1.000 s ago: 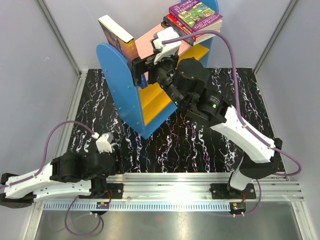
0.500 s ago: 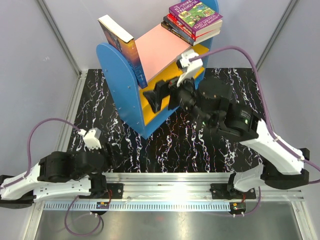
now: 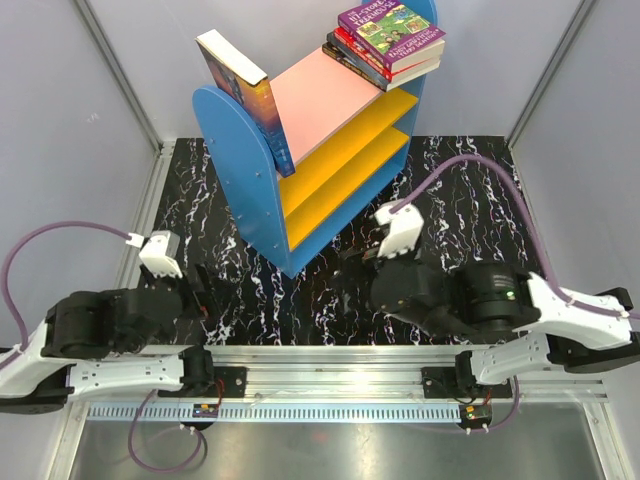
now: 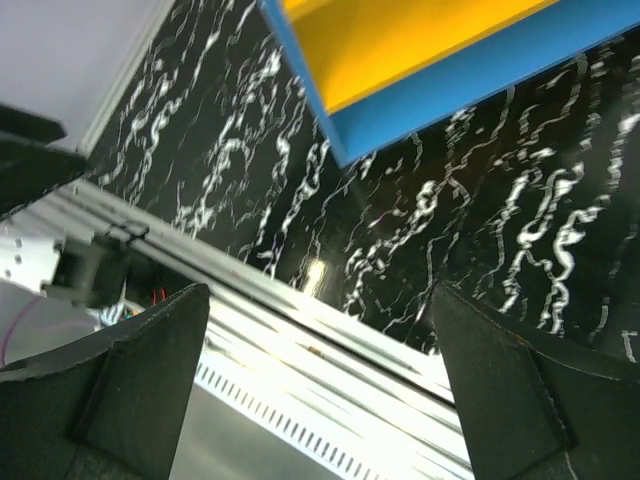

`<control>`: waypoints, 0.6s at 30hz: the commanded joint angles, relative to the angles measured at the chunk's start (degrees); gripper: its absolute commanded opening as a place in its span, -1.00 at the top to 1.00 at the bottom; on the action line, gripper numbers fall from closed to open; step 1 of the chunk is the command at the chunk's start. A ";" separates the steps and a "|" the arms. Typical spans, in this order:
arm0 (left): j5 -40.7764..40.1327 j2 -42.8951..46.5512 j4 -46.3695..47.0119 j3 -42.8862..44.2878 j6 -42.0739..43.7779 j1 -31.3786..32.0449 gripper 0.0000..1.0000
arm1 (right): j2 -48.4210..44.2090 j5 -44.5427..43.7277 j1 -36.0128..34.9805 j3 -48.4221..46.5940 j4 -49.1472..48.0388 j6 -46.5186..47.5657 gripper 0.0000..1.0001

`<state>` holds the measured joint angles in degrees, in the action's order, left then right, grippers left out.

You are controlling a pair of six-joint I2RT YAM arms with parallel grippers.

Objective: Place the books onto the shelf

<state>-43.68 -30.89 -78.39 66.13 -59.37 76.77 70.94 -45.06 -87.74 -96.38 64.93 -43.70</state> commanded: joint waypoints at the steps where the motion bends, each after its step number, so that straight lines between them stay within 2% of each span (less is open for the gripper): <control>1: -9.05 -2.67 2.60 7.58 12.33 0.22 -0.97 | -1.33 -13.29 -0.94 -9.25 10.65 -6.58 -0.99; 4: -11.34 -3.64 11.22 13.21 22.43 0.22 -0.97 | -1.68 -17.16 -0.94 -13.65 11.89 -2.98 -1.00; 6: -11.34 -3.82 18.14 14.46 29.80 0.22 -0.98 | -3.34 -19.09 -0.94 -14.19 10.32 -1.13 -0.99; 8: -11.60 -4.35 20.64 15.43 33.60 0.22 -0.97 | -4.92 -19.45 -0.94 -12.79 6.82 2.03 -1.00; 18: -12.21 -4.35 27.14 15.96 37.75 0.13 -0.97 | -15.80 -24.54 -0.85 -8.92 0.47 3.89 -0.99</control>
<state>-53.65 -34.24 -56.42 81.41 -25.58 76.77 58.89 -63.42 -88.38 -107.02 69.25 -39.75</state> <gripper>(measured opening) 0.987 0.994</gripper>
